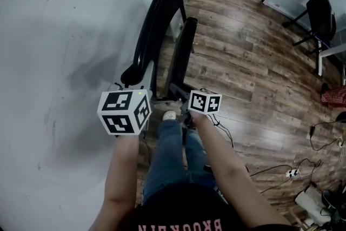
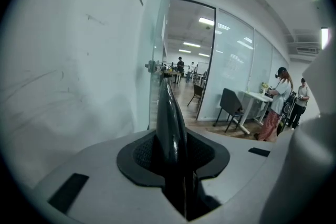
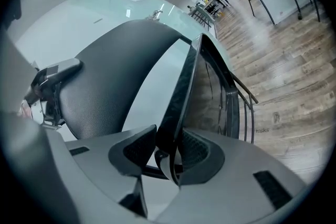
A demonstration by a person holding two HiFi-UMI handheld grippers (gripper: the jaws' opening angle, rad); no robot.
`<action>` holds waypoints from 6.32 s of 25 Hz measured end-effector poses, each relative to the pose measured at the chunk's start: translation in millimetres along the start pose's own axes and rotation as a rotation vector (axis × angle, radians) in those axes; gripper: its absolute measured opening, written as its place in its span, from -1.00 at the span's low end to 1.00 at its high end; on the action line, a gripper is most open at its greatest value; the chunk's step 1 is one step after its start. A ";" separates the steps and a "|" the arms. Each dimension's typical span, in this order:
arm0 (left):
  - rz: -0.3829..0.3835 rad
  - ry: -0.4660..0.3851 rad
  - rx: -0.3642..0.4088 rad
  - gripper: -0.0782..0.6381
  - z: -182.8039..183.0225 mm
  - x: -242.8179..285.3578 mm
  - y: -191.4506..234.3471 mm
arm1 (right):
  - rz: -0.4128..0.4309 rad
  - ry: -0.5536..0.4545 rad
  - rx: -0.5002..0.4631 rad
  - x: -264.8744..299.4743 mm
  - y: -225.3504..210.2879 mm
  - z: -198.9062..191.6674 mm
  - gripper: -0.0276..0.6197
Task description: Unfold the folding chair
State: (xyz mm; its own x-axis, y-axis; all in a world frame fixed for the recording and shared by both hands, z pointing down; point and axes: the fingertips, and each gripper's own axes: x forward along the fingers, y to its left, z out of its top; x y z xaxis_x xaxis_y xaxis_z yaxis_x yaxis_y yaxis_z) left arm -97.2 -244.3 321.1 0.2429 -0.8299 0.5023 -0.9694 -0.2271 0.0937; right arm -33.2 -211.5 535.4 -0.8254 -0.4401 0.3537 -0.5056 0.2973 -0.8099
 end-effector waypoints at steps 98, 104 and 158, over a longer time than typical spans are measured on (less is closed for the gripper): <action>0.008 -0.189 -0.273 -0.43 -172.6 97.5 75.1 | -0.421 -0.288 0.250 -166.5 -417.6 -95.1 0.55; -0.004 -0.193 -0.252 -0.46 -161.7 98.4 52.1 | -0.441 -0.287 0.276 -167.9 -430.7 -92.9 0.56; -0.056 -0.046 0.021 0.29 -135.8 39.6 -52.3 | -0.600 -0.104 -0.202 -278.8 -150.1 -44.9 0.79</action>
State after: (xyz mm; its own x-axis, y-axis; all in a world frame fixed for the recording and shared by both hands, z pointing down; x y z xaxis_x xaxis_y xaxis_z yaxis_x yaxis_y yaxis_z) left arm -41.8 -196.1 452.8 0.2987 -0.8382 0.4563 -0.9533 -0.2840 0.1022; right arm 261.5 -95.3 579.3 -0.3607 -0.6565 0.6625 -0.9177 0.1229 -0.3779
